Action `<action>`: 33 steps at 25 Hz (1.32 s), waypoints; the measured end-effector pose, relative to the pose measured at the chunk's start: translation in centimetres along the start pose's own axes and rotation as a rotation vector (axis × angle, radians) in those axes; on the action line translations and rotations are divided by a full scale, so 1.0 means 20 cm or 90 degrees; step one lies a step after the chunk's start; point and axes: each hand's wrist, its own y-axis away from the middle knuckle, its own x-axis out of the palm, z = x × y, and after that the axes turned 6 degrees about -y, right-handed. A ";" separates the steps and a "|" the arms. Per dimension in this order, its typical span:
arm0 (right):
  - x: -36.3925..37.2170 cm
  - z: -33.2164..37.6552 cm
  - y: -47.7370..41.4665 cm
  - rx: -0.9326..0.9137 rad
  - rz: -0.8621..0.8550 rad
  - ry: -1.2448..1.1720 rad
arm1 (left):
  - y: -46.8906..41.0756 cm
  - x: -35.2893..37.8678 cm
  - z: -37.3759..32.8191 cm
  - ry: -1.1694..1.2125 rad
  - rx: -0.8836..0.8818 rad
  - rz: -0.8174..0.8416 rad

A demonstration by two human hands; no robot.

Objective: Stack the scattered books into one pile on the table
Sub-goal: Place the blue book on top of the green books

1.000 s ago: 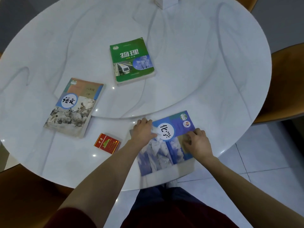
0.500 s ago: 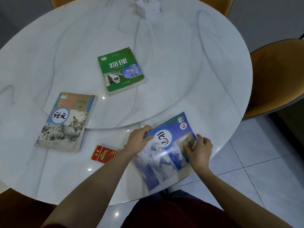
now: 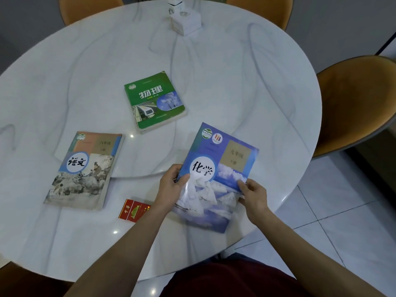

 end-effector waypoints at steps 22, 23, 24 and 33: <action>1.00 0.72 -0.18 -0.308 0.134 0.313 | -0.44 -0.49 -0.29 0.244 -0.136 -0.339; 1.04 0.76 -0.21 -0.323 0.135 0.323 | -0.49 -0.50 -0.31 0.242 -0.132 -0.350; 1.09 0.80 -0.25 -0.334 0.137 0.331 | -0.54 -0.52 -0.34 0.238 -0.128 -0.360; 1.50 1.00 -0.67 -0.342 0.156 0.405 | -1.09 -0.63 -0.45 0.102 -0.205 -0.433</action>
